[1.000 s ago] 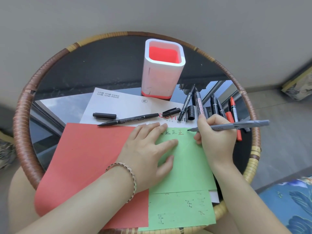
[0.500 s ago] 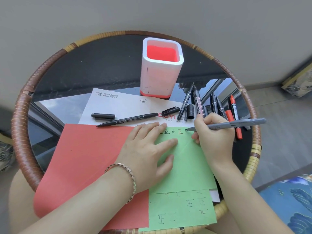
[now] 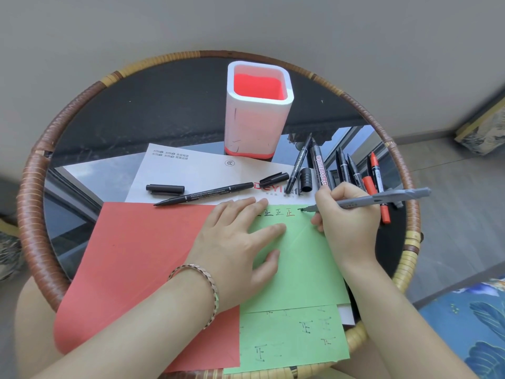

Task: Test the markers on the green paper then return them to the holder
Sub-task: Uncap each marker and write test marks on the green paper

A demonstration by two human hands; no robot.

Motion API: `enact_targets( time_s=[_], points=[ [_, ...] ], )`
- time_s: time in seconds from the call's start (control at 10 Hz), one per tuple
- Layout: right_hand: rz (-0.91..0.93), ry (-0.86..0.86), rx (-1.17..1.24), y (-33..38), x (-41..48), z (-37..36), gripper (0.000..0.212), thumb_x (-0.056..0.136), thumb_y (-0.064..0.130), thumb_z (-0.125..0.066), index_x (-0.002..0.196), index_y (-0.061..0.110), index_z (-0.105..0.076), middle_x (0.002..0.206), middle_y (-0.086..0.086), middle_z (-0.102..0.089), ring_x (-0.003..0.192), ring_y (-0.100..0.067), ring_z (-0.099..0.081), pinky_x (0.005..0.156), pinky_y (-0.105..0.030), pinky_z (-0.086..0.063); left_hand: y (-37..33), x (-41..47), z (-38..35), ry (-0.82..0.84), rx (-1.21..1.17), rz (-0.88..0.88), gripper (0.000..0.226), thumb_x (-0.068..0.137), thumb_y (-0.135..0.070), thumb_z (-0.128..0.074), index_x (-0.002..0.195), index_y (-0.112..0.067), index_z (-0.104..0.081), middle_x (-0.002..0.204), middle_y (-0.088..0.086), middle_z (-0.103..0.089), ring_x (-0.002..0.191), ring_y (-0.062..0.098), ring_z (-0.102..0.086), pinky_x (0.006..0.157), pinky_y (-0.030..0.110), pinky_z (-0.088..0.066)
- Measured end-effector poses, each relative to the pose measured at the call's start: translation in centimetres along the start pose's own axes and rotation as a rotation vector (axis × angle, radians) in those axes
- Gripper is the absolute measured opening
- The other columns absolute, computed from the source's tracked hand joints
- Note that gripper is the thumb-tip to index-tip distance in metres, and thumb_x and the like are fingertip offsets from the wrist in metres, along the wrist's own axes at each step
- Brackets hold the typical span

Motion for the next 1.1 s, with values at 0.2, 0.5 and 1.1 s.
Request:
enact_targets(
  time_s=[0.2,0.5,1.1],
  points=[
    [0.008,0.0,0.025,-0.02,0.01,0.11,0.037,0.077,0.005,-0.055,0.045,0.01,-0.039,0.031,-0.001,-0.049,0.031,-0.007,-0.045,0.047,-0.02,-0.039,0.01,0.01,0.04,-0.003,-0.001,-0.002,0.035,0.074,-0.038,-0.047,0.1,-0.029,-0.069,0.117,0.009,-0.063,0.109,0.03,-0.057,0.097,0.037,-0.03],
    [0.015,-0.014,0.003,0.29,-0.06,0.23,0.032,0.077,0.006,-0.055,0.05,0.0,-0.039,0.035,-0.005,-0.05,0.032,-0.007,-0.043,0.049,-0.024,-0.039,0.0,0.03,-0.02,0.003,-0.003,-0.001,0.036,0.074,-0.039,-0.047,0.1,-0.029,-0.069,0.117,0.009,-0.063,0.109,0.029,-0.057,0.097,0.038,-0.03],
    [0.028,0.029,0.045,0.07,-0.07,-0.17,0.039,0.079,0.005,-0.056,0.043,0.011,-0.042,0.031,0.0,-0.051,0.033,-0.009,-0.043,0.044,-0.011,-0.039,-0.02,0.0,0.13,-0.01,-0.004,-0.002,0.035,0.074,-0.038,-0.047,0.099,-0.029,-0.07,0.116,0.009,-0.064,0.108,0.03,-0.057,0.096,0.037,-0.03]
  ],
)
Point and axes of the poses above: each hand's wrist, its own x-axis towards the middle knuckle, its own z-axis out of the back of the hand, y = z × x, the point moved 10 cm from there along x, towards the middle knuckle
